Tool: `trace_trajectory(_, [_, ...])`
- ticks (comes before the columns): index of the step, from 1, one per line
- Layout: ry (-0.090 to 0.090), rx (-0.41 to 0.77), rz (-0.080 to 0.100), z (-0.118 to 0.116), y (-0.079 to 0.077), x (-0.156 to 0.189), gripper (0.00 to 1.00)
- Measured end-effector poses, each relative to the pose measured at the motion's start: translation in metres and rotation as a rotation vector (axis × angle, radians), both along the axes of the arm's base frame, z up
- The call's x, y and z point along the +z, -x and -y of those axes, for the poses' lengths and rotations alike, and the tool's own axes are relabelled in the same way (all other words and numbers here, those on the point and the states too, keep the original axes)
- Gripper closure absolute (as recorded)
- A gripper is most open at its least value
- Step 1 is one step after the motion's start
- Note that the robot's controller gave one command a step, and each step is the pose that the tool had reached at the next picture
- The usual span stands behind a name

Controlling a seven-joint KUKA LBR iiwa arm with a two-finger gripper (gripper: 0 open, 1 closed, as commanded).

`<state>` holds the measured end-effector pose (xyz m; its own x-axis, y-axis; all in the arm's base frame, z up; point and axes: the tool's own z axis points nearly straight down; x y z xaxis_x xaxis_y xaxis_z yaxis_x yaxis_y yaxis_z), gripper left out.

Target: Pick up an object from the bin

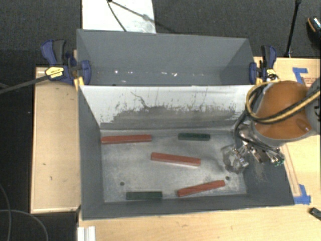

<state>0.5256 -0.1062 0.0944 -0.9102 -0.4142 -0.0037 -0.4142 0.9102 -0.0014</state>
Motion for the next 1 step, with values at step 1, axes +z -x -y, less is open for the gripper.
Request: trace_trajectory(1, [0.0, 0.0, 0.0, 0.0, 0.0, 0.0, 0.0])
